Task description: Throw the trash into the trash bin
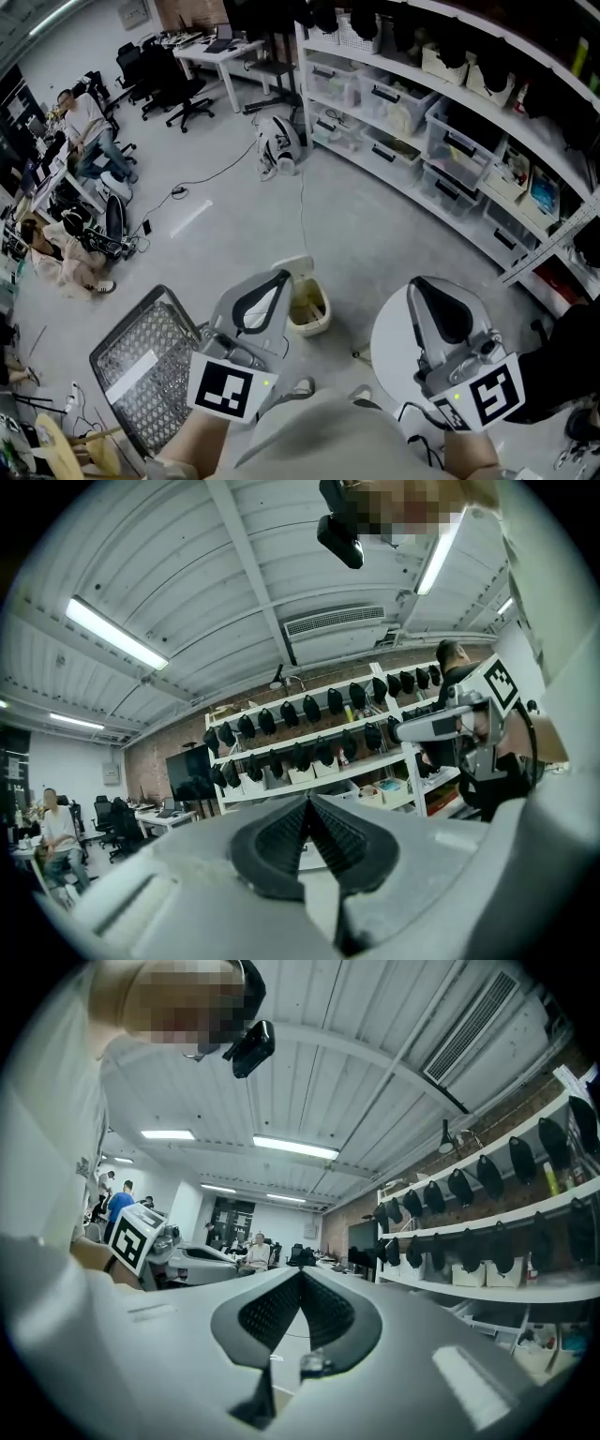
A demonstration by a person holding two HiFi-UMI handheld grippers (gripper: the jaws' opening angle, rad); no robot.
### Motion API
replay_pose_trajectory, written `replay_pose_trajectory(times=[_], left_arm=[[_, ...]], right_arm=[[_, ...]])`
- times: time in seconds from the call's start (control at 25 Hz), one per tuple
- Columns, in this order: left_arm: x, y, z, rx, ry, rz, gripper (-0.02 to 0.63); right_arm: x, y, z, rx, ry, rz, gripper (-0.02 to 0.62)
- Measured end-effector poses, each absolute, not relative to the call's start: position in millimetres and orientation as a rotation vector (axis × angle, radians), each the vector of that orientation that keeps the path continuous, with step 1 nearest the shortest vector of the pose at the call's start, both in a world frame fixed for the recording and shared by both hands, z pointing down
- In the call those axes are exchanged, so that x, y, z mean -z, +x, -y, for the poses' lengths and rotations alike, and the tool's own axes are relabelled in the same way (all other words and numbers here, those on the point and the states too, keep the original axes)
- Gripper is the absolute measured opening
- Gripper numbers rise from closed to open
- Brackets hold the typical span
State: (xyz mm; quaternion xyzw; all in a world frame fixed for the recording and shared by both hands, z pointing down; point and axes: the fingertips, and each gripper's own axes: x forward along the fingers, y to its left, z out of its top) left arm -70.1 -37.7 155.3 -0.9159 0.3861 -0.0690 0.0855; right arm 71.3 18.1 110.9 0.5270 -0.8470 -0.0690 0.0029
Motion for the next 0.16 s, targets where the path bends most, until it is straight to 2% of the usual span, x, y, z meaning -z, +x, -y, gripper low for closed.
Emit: replay_pose_trajectory(times=[0.16], left_arm=[[-153.9, -72.3, 41.1, 0.200, -2.744, -1.156, 0.003]], right_arm=[[-106.8, 71.8, -14.0, 0.226, 1.662, 2.653, 0.004]])
